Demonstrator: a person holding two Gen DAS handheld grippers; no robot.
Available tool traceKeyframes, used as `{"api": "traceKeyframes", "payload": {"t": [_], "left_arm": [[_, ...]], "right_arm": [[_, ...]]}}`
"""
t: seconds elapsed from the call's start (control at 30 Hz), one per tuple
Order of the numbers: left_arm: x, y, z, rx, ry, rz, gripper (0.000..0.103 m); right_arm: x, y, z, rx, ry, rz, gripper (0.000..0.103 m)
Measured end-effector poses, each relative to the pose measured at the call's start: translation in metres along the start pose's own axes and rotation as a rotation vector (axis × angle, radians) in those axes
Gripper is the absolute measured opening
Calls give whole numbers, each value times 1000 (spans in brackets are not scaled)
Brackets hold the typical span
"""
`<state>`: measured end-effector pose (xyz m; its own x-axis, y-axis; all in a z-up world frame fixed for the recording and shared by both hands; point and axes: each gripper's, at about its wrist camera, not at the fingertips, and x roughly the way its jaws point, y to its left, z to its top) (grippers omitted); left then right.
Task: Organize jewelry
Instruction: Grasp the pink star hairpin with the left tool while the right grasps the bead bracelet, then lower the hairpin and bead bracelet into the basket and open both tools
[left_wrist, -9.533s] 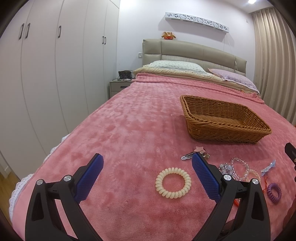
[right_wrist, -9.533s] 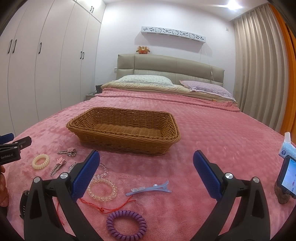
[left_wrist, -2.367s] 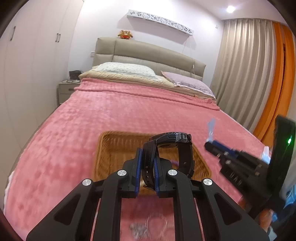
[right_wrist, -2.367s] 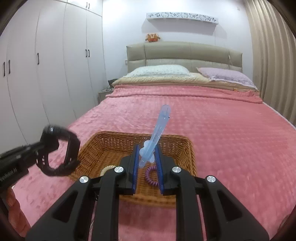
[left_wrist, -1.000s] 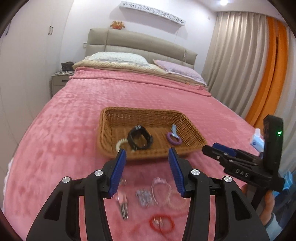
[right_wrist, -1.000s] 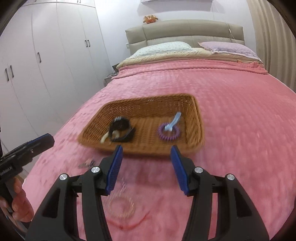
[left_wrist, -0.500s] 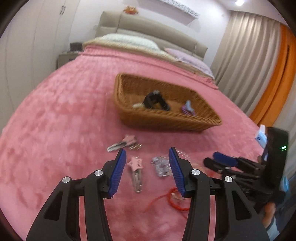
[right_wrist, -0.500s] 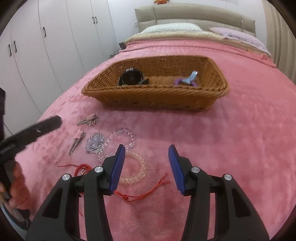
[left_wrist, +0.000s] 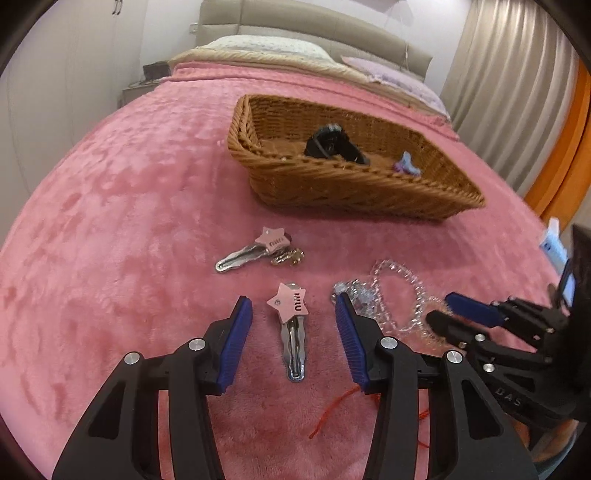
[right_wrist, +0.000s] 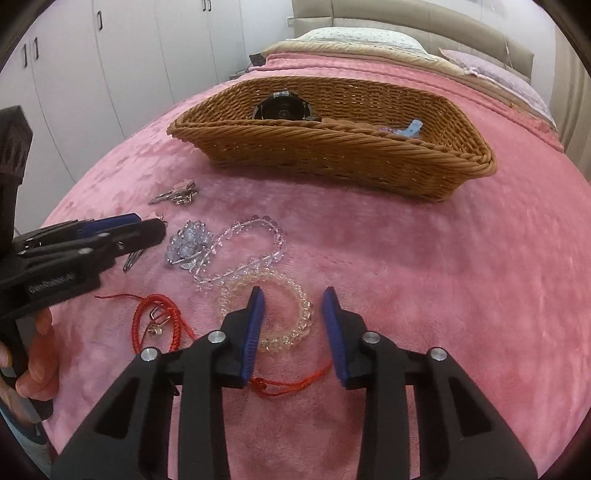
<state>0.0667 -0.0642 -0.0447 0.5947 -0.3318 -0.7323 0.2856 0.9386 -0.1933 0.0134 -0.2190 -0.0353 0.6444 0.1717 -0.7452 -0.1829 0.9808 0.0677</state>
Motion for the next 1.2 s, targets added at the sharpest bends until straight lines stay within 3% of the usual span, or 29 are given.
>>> {"api": "traceKeyframes", "payload": {"t": [0.13,0.2,0.4,0.8,1.0,1.2], "left_arm": [[3,-2,-2,11,7,37,34],[3,-3,-2,18,5,50,21],[-7,-8,-6,38,-43,19,21],[-26,-9,-8,40,-131,-5,21],[-41,-12,-2,28,-178,-33,21],[-74,-28,34,52,-272,-67,21]], "right_arm": [[-2,6,-2,-28,-4,-23,15],[-3,7,-2,-36,-7,-27,10],[-8,-4,-2,4,-21,-14,8],[-40,-18,-2,44,-137,-12,8],[-68,-20,4,64,-251,10,8],[-106,-27,39,87,-391,-22,8]]}}
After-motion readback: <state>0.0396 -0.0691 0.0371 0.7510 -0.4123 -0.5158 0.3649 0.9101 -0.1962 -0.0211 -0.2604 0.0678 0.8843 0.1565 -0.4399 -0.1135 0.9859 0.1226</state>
